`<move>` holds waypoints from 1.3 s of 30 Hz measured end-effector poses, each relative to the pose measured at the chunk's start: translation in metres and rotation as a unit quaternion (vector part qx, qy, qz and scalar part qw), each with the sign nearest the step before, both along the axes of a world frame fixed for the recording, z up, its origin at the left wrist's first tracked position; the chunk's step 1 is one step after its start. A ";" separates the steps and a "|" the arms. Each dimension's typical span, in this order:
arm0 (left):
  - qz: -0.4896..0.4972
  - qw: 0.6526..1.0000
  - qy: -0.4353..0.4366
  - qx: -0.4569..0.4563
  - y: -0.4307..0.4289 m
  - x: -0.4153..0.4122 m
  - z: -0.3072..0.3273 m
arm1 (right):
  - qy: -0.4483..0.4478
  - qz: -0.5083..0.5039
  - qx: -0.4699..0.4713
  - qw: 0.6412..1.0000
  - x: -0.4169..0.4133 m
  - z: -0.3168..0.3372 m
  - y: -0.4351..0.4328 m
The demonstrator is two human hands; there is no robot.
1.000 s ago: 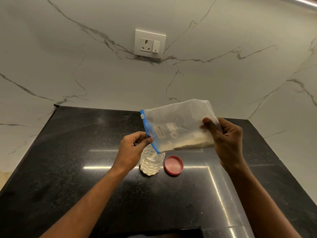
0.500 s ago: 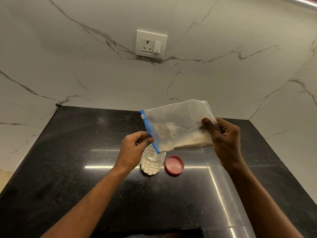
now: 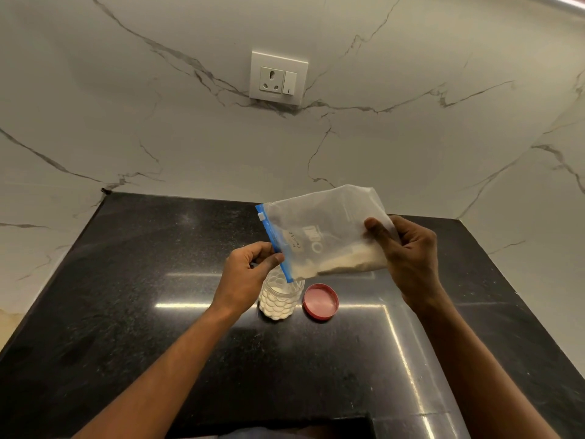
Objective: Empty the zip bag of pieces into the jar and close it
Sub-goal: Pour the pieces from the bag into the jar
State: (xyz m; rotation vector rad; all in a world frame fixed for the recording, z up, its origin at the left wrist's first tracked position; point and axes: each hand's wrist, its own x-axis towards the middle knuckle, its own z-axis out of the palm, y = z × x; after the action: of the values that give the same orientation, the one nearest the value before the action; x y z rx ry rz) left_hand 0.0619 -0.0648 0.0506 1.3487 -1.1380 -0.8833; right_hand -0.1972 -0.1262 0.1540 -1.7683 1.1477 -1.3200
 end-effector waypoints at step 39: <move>0.020 1.000 0.003 0.017 0.004 0.000 0.005 | -0.008 0.004 0.016 1.000 0.002 -0.001 0.008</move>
State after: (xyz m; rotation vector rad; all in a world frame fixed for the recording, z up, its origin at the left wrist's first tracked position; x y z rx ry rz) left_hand 0.0624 -0.0604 0.0555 1.3912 -1.0918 -0.8800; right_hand -0.1950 -0.1184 0.1526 -1.7357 1.1462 -1.3024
